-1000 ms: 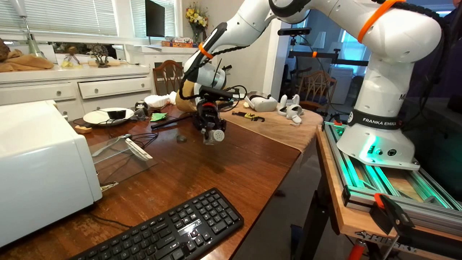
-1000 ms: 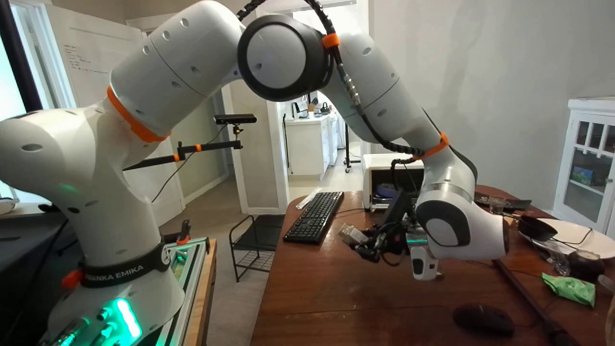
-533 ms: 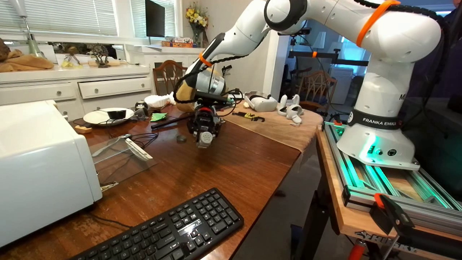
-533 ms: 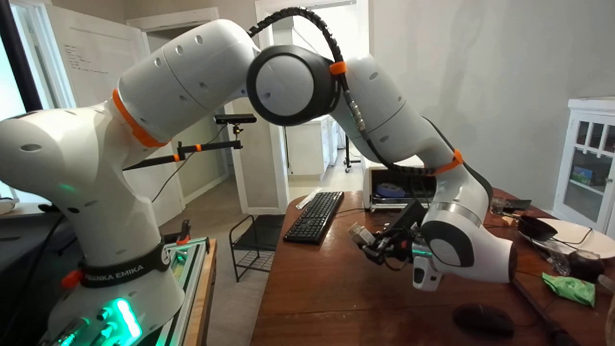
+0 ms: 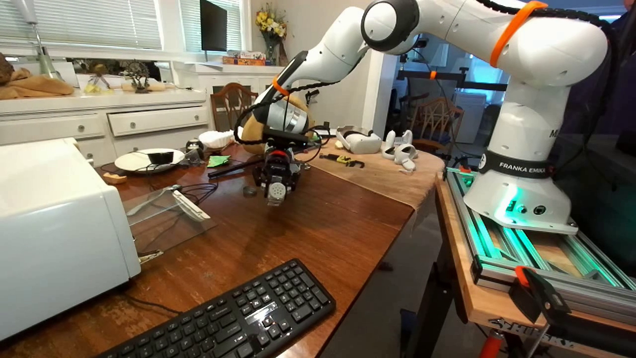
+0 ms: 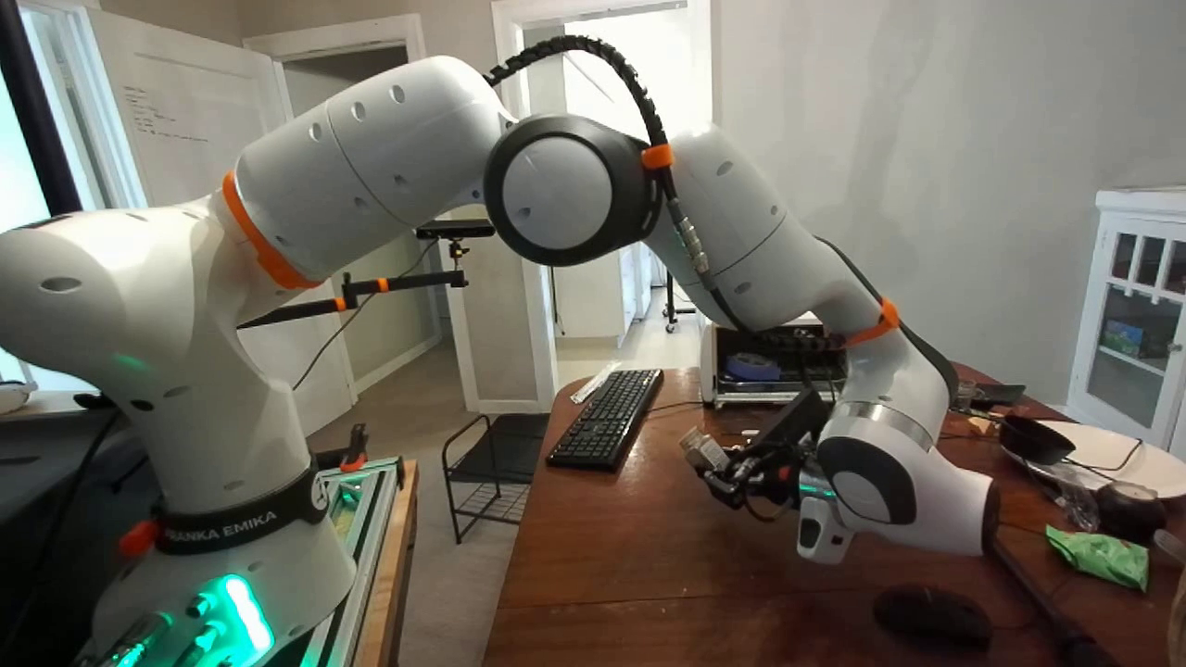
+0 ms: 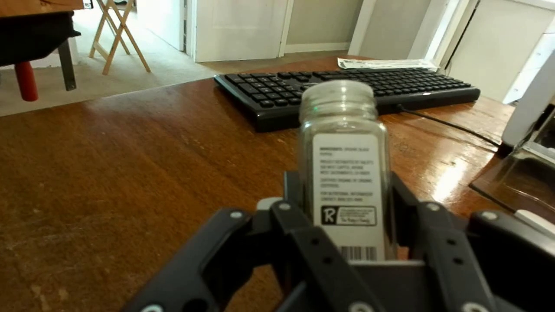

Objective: Put the bottle upright, then put the grey lid on the bottle

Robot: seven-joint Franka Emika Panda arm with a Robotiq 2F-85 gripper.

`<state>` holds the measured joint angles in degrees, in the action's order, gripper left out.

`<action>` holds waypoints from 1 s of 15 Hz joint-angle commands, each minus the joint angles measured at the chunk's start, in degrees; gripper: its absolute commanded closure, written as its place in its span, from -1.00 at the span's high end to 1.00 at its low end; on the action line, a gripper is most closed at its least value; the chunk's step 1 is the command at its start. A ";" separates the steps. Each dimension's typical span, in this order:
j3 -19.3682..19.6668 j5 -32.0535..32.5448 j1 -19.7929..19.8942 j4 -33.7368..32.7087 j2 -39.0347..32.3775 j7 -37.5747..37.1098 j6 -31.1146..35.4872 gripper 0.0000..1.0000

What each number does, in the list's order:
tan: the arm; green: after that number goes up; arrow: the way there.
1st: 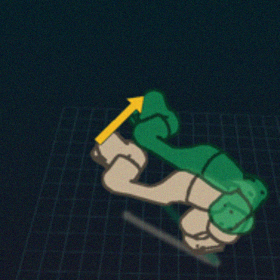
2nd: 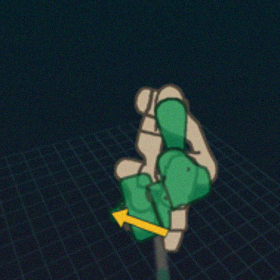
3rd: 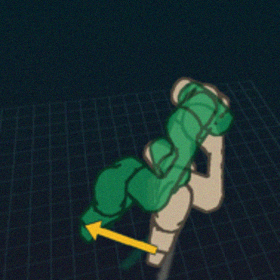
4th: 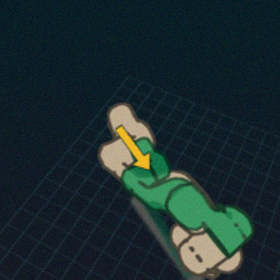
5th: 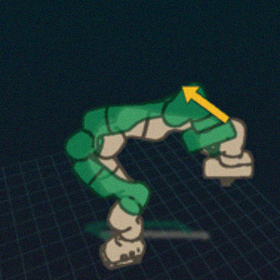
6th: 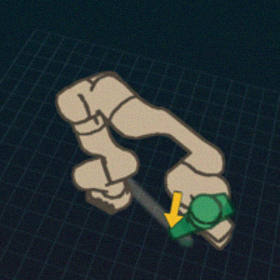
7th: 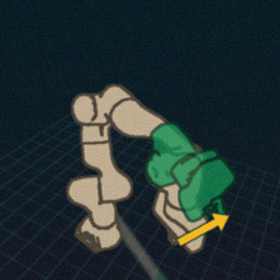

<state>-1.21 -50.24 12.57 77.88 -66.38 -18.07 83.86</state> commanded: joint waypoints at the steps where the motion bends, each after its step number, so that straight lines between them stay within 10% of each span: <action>1: 1.26 -0.94 -0.89 -0.51 -0.28 0.27 -0.74 -0.02; 6: 1.28 -0.95 -0.89 -0.52 -0.30 0.22 -0.74 -0.02; 7: 1.28 -0.95 -0.89 -0.52 -0.30 0.22 -0.74 -0.52; 15: 5.29 1.83 -4.89 8.91 9.63 5.32 9.98 -0.52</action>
<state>1.63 -49.83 10.67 80.28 -62.63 -14.76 87.88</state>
